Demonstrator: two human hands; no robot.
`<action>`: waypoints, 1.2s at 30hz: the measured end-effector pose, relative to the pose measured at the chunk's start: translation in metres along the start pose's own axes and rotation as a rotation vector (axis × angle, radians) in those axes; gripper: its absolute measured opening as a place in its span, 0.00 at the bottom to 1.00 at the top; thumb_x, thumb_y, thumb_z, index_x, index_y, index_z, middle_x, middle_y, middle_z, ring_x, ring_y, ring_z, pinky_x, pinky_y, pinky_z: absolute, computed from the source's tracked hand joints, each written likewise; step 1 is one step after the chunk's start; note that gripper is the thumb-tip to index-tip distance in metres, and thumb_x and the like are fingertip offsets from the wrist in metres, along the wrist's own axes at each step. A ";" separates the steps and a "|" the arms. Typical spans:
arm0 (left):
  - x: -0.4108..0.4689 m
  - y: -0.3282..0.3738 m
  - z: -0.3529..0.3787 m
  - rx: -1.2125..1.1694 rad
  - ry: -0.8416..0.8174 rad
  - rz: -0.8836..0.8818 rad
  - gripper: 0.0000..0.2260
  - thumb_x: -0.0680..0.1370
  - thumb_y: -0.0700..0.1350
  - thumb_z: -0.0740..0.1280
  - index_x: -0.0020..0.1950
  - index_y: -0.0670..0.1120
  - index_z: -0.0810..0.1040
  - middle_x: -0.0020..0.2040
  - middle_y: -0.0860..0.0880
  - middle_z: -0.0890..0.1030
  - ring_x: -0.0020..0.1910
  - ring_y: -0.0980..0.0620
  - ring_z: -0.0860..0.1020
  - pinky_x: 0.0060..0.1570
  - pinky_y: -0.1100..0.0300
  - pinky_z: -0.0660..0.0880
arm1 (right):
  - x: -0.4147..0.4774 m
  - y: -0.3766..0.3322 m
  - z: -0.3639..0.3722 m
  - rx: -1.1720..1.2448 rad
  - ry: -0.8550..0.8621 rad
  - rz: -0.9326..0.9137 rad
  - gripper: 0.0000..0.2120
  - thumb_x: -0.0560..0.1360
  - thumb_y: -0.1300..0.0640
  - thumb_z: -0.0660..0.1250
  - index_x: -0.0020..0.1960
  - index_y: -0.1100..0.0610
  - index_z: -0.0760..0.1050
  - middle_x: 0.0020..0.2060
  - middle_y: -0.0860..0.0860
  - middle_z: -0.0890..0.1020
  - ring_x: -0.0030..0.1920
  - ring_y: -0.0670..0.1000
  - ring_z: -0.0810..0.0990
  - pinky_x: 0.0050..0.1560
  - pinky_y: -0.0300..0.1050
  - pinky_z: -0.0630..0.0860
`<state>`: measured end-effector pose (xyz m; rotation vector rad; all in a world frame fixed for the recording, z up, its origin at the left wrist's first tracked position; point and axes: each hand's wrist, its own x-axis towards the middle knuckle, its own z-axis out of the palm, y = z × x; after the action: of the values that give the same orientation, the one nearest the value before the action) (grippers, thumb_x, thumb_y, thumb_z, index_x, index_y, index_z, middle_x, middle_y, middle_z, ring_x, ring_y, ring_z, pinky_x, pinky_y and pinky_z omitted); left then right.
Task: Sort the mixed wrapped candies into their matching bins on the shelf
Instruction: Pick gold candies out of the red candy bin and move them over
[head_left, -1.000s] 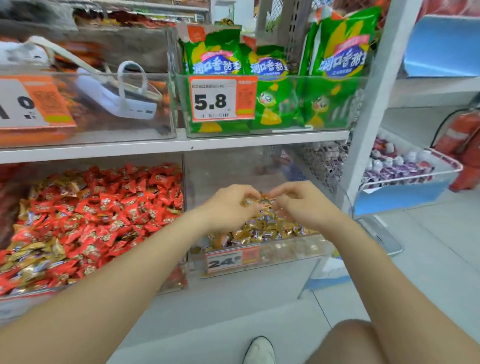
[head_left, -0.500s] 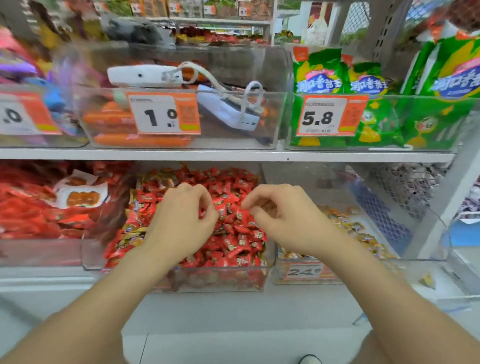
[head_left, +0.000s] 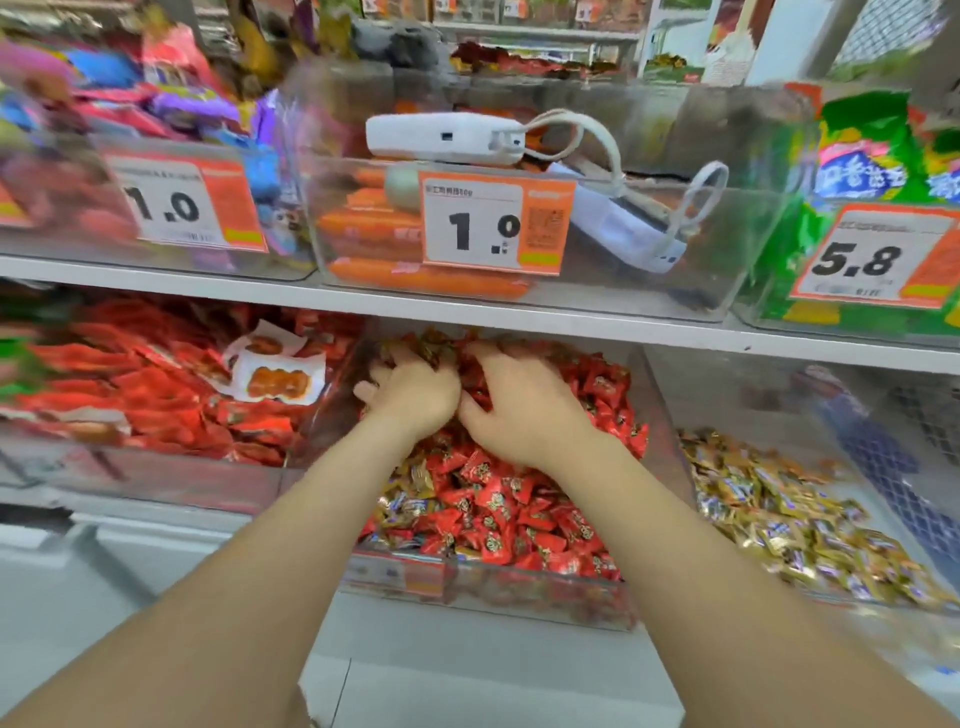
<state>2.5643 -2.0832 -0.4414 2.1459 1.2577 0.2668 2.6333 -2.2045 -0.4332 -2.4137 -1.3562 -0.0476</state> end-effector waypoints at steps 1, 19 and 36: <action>0.005 0.004 0.001 0.003 0.024 0.006 0.30 0.85 0.56 0.54 0.82 0.40 0.55 0.80 0.37 0.61 0.78 0.34 0.60 0.74 0.46 0.57 | 0.010 -0.001 0.004 0.026 -0.015 -0.018 0.30 0.76 0.45 0.65 0.77 0.49 0.67 0.70 0.58 0.77 0.69 0.63 0.74 0.70 0.58 0.73; 0.030 -0.022 -0.003 -0.363 -0.148 0.203 0.18 0.86 0.53 0.53 0.64 0.52 0.80 0.62 0.47 0.82 0.62 0.47 0.79 0.66 0.47 0.75 | 0.051 -0.010 0.018 0.168 -0.194 -0.103 0.35 0.59 0.43 0.78 0.61 0.51 0.71 0.52 0.48 0.78 0.49 0.51 0.80 0.41 0.45 0.77; -0.062 -0.053 -0.009 0.167 -0.258 0.565 0.24 0.85 0.63 0.48 0.82 0.63 0.51 0.83 0.51 0.60 0.82 0.42 0.57 0.76 0.34 0.57 | -0.065 0.038 -0.035 0.207 -0.058 -0.159 0.39 0.72 0.41 0.72 0.79 0.39 0.60 0.71 0.45 0.69 0.71 0.50 0.72 0.71 0.60 0.71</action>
<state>2.4900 -2.1129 -0.4587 2.5509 0.5277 0.1109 2.6355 -2.2869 -0.4259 -2.1495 -1.4977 0.1162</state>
